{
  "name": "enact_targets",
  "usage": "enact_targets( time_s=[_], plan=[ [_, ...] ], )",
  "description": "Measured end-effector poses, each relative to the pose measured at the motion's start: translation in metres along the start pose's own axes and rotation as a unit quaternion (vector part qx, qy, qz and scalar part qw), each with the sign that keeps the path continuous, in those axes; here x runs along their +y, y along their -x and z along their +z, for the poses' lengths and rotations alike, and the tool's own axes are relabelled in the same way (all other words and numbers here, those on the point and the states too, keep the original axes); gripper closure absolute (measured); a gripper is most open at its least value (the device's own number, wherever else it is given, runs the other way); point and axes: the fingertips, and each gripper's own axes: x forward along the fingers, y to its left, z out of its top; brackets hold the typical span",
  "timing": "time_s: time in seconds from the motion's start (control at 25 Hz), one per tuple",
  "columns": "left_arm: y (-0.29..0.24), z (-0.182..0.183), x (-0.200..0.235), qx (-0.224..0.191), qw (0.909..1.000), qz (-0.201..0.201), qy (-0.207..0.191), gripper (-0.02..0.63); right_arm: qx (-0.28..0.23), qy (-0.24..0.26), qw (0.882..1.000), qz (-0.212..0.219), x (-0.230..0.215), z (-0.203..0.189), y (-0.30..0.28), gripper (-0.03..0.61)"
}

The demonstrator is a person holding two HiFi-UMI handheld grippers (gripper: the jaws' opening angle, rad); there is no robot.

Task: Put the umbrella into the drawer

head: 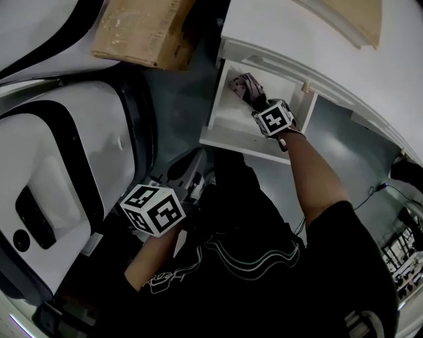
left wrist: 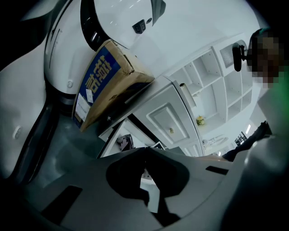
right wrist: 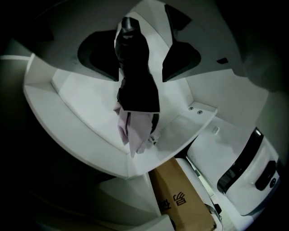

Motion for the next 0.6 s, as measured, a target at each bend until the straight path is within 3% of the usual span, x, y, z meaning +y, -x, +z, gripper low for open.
enact_targets(
  time_s=[0.16,0.28,0.4,0.6],
  plan=[
    [0.011,0.01,-0.028,-0.007,0.9996,-0.015,-0.025,0.594,-0.015,0.012,1.0,0.006,0.008,-0.004,0.037,0.308],
    [0.026,0.013,-0.048,-0.007,0.9989,-0.019,-0.041,0.594,-0.07,0.04,0.997,-0.017,0.008,0.007,0.085,0.308],
    [0.047,0.014,-0.068,-0.007,0.9979,-0.026,-0.06,0.594,-0.127,0.035,0.991,-0.012,0.024,0.01,0.145,0.31],
    [0.078,0.024,-0.104,-0.025,0.9931,-0.052,-0.102,0.594,-0.257,0.016,0.966,-0.017,0.055,0.021,0.267,0.31]
  ],
)
